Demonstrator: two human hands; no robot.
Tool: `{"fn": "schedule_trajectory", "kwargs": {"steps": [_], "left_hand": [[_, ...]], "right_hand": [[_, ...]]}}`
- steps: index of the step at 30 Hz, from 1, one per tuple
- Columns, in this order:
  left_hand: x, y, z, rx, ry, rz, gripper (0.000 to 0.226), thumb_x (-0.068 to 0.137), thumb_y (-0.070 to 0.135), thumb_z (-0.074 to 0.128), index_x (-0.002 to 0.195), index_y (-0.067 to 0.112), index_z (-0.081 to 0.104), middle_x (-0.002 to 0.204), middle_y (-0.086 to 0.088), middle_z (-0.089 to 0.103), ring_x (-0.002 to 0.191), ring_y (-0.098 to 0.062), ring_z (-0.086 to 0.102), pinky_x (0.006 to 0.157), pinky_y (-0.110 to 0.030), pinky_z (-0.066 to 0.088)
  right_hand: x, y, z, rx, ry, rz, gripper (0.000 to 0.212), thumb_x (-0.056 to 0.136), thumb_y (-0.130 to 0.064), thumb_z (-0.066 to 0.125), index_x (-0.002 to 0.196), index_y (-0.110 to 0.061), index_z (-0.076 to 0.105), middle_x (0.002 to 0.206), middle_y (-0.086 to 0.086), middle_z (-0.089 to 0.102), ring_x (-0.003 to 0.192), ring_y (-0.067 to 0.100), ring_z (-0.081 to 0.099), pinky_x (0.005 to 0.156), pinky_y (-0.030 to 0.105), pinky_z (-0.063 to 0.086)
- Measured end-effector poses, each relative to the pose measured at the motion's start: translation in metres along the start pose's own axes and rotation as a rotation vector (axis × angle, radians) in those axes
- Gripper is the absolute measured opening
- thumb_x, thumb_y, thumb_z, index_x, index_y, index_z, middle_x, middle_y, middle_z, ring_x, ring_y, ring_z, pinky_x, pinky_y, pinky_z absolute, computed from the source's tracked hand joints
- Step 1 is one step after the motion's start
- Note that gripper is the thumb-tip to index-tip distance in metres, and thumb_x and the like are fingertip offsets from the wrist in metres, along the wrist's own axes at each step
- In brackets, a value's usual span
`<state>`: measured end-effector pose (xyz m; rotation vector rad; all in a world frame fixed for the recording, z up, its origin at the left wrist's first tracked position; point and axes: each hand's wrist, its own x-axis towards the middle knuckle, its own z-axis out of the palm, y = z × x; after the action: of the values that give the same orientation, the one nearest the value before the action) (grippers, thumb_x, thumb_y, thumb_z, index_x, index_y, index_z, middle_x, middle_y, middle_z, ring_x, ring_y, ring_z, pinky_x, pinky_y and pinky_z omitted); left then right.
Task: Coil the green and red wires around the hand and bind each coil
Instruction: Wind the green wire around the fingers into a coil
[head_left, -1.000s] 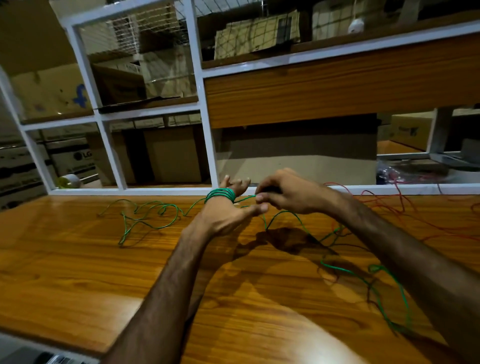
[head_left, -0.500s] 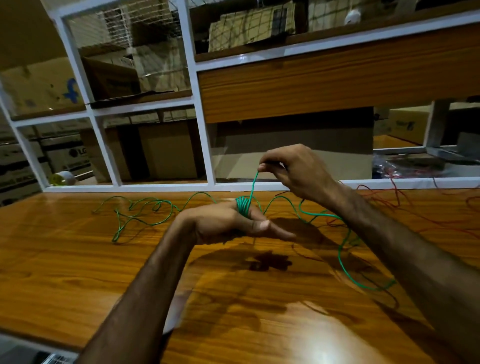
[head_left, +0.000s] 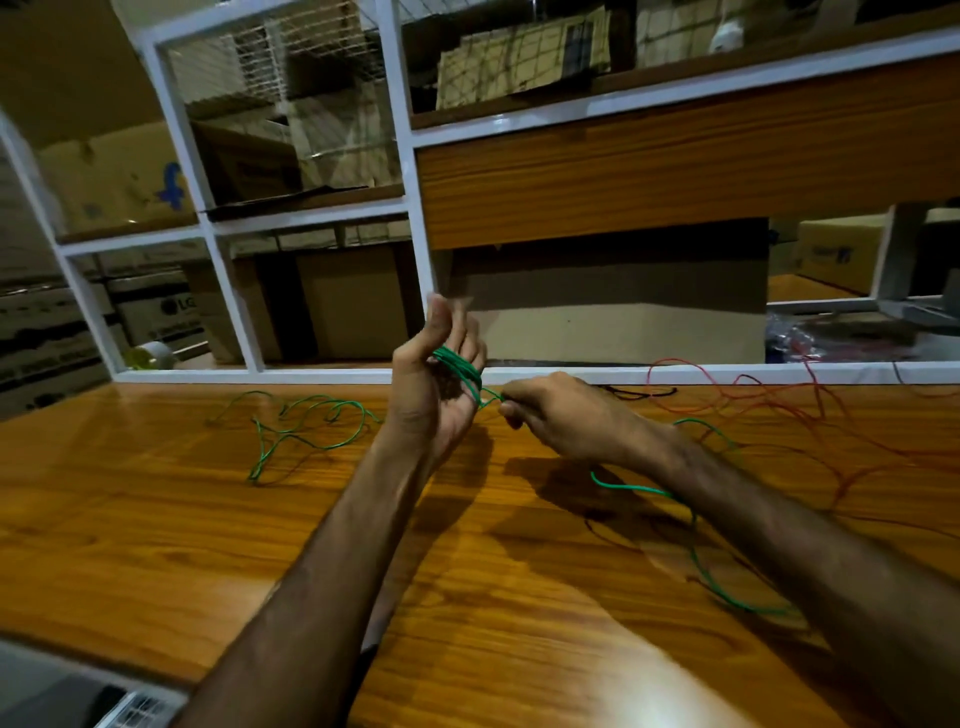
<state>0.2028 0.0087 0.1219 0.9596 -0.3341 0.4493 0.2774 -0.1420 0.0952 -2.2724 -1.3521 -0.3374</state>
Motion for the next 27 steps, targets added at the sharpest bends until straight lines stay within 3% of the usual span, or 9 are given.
{"fn": "schedule_trajectory", "kwargs": {"steps": [2, 3, 5, 9, 16, 19, 21, 24, 27], "left_hand": [[-0.004, -0.002, 0.001, 0.269, 0.128, 0.057, 0.063, 0.084, 0.071, 0.067, 0.128, 0.025, 0.067, 0.131, 0.000, 0.056, 0.120, -0.012, 0.050, 0.100, -0.028, 0.038], [-0.004, -0.004, -0.001, 0.421, 0.171, 0.089, 0.093, 0.082, 0.084, 0.056, 0.154, 0.026, 0.048, 0.160, -0.001, 0.043, 0.145, -0.014, 0.040, 0.117, -0.030, 0.030], [-0.007, -0.012, -0.005, 0.733, 0.114, 0.203, 0.119, 0.075, 0.099, 0.037, 0.168, 0.032, 0.006, 0.176, 0.007, 0.002, 0.160, -0.006, 0.006, 0.128, -0.030, 0.008], [-0.004, -0.017, -0.022, 1.136, 0.015, 0.296, 0.121, 0.072, 0.105, 0.014, 0.166, 0.032, -0.008, 0.175, 0.008, -0.012, 0.159, -0.006, -0.011, 0.130, -0.038, -0.002], [-0.005, -0.025, -0.032, 1.581, -0.213, -0.046, 0.114, 0.073, 0.102, 0.004, 0.166, 0.037, -0.004, 0.176, 0.001, -0.009, 0.156, -0.009, -0.018, 0.129, -0.041, -0.012], [-0.015, -0.016, -0.019, 1.610, -0.310, -0.281, 0.105, 0.083, 0.093, 0.008, 0.167, 0.031, 0.020, 0.176, -0.002, 0.009, 0.161, -0.017, -0.003, 0.130, -0.047, 0.001], [-0.021, -0.011, -0.009, 1.578, -0.361, -0.423, 0.101, 0.085, 0.091, 0.014, 0.159, 0.027, 0.042, 0.170, -0.006, 0.032, 0.157, -0.022, 0.024, 0.125, -0.045, 0.023], [-0.024, -0.012, -0.002, 1.365, -0.525, -0.564, 0.117, 0.064, 0.105, 0.025, 0.160, 0.040, 0.034, 0.166, 0.011, 0.035, 0.149, -0.009, 0.031, 0.117, -0.035, 0.027], [-0.026, -0.013, 0.002, 0.874, -0.653, -0.746, 0.141, 0.055, 0.105, 0.051, 0.163, 0.018, 0.034, 0.164, 0.005, 0.041, 0.149, -0.005, 0.036, 0.125, -0.029, 0.023]], "right_hand": [[0.001, -0.009, -0.001, 0.008, -0.068, 0.023, 0.027, 0.107, -0.032, 0.048, 0.088, -0.021, 0.063, 0.071, -0.010, 0.055, 0.062, 0.005, 0.050, 0.055, 0.026, 0.033], [0.001, -0.014, -0.002, 0.031, -0.097, 0.039, 0.027, 0.107, -0.031, 0.048, 0.091, -0.018, 0.065, 0.074, -0.010, 0.056, 0.064, 0.005, 0.051, 0.056, 0.026, 0.034], [0.001, -0.021, -0.005, 0.105, -0.153, 0.078, 0.027, 0.108, -0.029, 0.048, 0.096, -0.015, 0.067, 0.077, -0.011, 0.056, 0.067, 0.004, 0.051, 0.059, 0.022, 0.036], [0.001, -0.028, -0.014, 0.211, -0.263, 0.140, 0.026, 0.109, -0.027, 0.046, 0.101, -0.014, 0.067, 0.075, -0.004, 0.055, 0.064, 0.008, 0.049, 0.058, 0.023, 0.040], [0.000, -0.022, -0.035, 0.248, -0.402, 0.121, 0.022, 0.106, -0.015, 0.052, 0.089, -0.027, 0.061, 0.063, -0.012, 0.057, 0.059, 0.005, 0.050, 0.058, 0.019, 0.042], [0.000, -0.014, -0.051, 0.216, -0.472, 0.074, 0.024, 0.104, -0.010, 0.052, 0.087, -0.021, 0.066, 0.057, -0.015, 0.062, 0.055, -0.001, 0.052, 0.060, 0.020, 0.044], [0.000, -0.009, -0.060, 0.209, -0.451, 0.020, 0.027, 0.104, -0.010, 0.054, 0.083, -0.021, 0.068, 0.056, -0.015, 0.061, 0.055, -0.001, 0.052, 0.060, 0.019, 0.044], [0.001, 0.000, -0.068, 0.211, -0.352, -0.058, 0.026, 0.104, -0.021, 0.057, 0.085, -0.011, 0.072, 0.063, -0.008, 0.061, 0.058, 0.002, 0.053, 0.059, 0.017, 0.043], [0.001, 0.002, -0.071, 0.280, -0.233, -0.101, 0.025, 0.103, -0.018, 0.059, 0.090, -0.001, 0.073, 0.067, -0.003, 0.063, 0.059, 0.003, 0.055, 0.060, 0.017, 0.044]]}}
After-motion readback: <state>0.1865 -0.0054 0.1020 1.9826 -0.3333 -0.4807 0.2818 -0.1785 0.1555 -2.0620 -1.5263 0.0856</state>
